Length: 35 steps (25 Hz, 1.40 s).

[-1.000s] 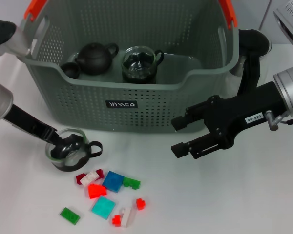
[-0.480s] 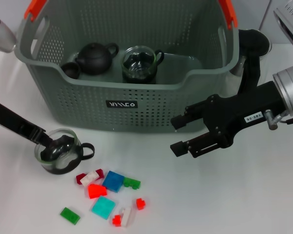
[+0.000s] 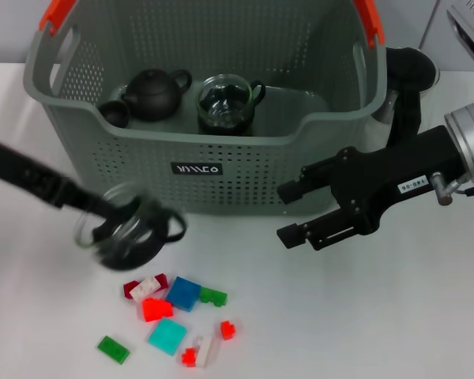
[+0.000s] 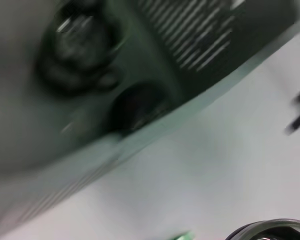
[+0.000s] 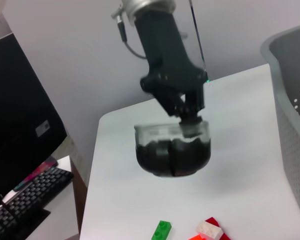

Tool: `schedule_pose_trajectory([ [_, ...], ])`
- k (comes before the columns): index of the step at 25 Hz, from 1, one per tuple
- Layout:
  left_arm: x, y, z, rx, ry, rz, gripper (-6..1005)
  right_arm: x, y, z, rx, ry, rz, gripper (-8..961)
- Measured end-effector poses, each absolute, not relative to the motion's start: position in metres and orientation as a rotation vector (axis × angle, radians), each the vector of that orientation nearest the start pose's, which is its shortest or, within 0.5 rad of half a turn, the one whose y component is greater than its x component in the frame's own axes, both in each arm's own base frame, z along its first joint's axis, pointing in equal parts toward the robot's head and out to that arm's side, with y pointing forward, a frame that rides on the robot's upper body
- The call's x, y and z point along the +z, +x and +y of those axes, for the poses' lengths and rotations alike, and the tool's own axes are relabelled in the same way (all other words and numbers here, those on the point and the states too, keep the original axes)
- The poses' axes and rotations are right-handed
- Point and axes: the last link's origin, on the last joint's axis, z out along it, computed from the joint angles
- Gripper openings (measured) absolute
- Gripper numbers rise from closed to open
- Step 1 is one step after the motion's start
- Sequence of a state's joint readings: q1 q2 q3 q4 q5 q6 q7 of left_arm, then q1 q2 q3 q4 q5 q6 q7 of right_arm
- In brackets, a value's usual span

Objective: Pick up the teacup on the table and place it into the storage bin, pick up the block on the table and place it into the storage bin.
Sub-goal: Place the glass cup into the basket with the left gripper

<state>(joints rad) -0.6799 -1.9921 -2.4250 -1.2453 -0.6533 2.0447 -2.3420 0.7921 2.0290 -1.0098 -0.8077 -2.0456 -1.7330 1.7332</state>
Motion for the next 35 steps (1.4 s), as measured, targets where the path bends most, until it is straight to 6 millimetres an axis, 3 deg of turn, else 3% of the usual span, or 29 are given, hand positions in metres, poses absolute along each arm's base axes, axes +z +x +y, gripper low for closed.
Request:
schedule_pose_trajectory([
  [6, 0.123, -0.179, 0.354, -0.295, -2.864, -1.204, 45, 0.001, 0.152, 0.353, 0.365, -3.263, 0.413, 764],
  [12, 0.135, -0.16, 0.377, -0.394, -2.82, -1.097, 46, 0.001, 0.154, 0.345, 0.311, -3.331, 0.415, 765],
  [17, 0.131, -0.153, 0.413, -0.439, -2.694, -1.065, 46, -0.003, 0.156, 0.342, 0.271, -3.348, 0.42, 765],
  [26, 0.085, -0.129, 0.471, -0.258, -2.524, -0.968, 46, -0.002, 0.156, 0.343, 0.278, -3.338, 0.428, 765],
  [35, 0.035, -0.123, 0.487, -0.057, -2.425, -0.856, 45, -0.004, 0.156, 0.343, 0.281, -3.338, 0.432, 765],
])
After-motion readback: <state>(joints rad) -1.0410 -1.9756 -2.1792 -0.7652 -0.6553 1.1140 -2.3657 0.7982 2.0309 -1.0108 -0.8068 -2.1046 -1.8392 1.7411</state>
